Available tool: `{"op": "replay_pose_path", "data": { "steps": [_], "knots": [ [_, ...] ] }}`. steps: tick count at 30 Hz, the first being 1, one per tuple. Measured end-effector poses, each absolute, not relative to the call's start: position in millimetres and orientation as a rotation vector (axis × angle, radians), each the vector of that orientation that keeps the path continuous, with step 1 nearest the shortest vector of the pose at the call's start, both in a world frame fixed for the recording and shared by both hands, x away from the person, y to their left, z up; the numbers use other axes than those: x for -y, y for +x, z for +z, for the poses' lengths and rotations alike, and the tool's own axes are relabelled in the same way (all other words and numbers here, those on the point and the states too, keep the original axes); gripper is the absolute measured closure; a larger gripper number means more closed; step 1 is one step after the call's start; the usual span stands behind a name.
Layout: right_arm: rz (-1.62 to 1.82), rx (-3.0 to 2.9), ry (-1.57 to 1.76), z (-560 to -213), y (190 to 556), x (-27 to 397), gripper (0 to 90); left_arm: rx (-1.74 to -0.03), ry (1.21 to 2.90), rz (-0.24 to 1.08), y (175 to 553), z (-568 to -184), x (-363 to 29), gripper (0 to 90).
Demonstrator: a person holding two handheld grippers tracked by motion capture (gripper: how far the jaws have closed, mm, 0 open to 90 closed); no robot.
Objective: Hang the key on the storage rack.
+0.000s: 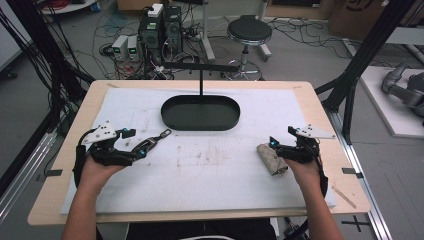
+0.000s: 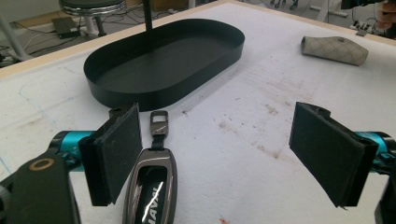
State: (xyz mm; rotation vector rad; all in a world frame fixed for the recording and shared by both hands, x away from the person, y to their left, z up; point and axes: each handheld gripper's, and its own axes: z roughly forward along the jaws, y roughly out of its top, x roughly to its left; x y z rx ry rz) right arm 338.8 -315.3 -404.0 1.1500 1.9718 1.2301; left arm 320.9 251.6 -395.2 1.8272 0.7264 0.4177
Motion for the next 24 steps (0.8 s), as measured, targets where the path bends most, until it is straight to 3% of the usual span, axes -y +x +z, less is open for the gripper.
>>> {"op": "replay_pose_path", "data": {
  "steps": [13, 24],
  "knots": [
    [1.229, -1.984, 1.138, -405, 332, 313, 16.4, -0.756, 1.832, 0.420, 330, -402, -251, 17.1],
    [1.212, -1.980, 1.170, -409, 329, 322, 16.4, -0.836, 1.906, 0.414, 363, -411, -237, 17.2]
  ]
}}
